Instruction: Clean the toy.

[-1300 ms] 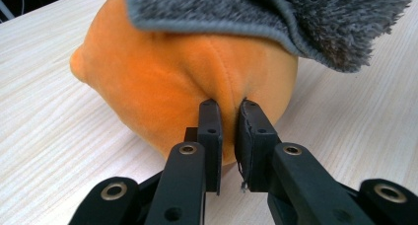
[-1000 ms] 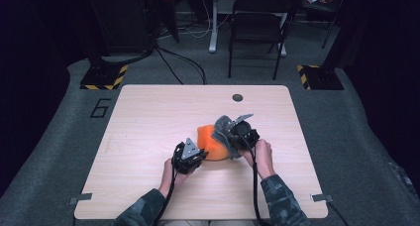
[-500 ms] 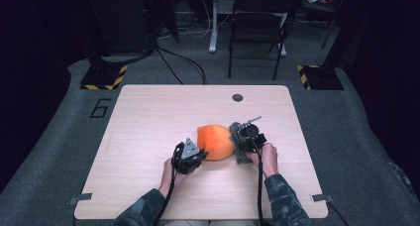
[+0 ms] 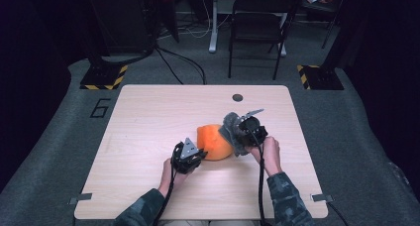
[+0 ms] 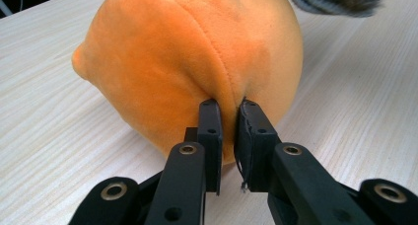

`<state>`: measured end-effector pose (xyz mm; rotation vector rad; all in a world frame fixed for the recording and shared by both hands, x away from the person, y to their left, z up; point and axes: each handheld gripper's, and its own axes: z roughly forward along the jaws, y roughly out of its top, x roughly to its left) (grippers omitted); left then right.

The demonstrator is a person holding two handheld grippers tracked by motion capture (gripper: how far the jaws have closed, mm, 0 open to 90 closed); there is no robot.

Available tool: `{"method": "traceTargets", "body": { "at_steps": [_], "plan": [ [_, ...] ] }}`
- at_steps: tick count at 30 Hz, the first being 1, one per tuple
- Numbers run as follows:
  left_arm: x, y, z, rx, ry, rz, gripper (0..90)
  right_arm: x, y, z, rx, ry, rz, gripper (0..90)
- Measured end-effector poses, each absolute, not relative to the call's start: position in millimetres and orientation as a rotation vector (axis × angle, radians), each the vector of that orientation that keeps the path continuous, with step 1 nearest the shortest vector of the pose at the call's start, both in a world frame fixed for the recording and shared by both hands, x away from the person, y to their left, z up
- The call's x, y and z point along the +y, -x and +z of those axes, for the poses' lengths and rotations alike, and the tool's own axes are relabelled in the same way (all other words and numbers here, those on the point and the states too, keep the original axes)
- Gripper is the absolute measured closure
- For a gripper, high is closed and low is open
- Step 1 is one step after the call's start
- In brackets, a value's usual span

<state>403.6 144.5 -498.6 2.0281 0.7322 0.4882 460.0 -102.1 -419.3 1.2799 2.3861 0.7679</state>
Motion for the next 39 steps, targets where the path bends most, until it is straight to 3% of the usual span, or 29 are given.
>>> {"method": "traceTargets", "body": {
  "at_steps": [6,12,15,18,21,25,33,39],
  "plan": [
    [145,-403,-498,0.729,-2.026,0.489,77.0,-73,-454,-434,2.437,-1.191,0.688,72.6],
    [144,-400,-497,0.722,-2.059,0.525,56.9,-80,-458,-440,2.409,-1.22,0.763,72.6],
    [139,-399,-500,0.708,-2.09,0.572,52.3,-79,-457,-442,2.404,-1.211,0.765,72.6],
    [134,-398,-506,0.718,-2.092,0.627,55.5,-78,-457,-443,2.4,-1.21,0.768,72.6],
    [134,-398,-510,0.723,-2.078,0.652,72.0,-77,-456,-443,2.395,-1.232,0.776,72.5],
    [135,-397,-506,0.7,-2.073,0.665,82.8,-79,-457,-440,2.404,-1.205,0.77,72.5],
    [139,-395,-494,0.651,-2.065,0.674,85.2,-76,-447,-414,2.373,-1.162,0.838,72.6],
    [134,-388,-489,0.574,-2.078,0.694,85.2,-50,-429,-401,2.385,-1.019,0.869,72.5]
  ]
}}
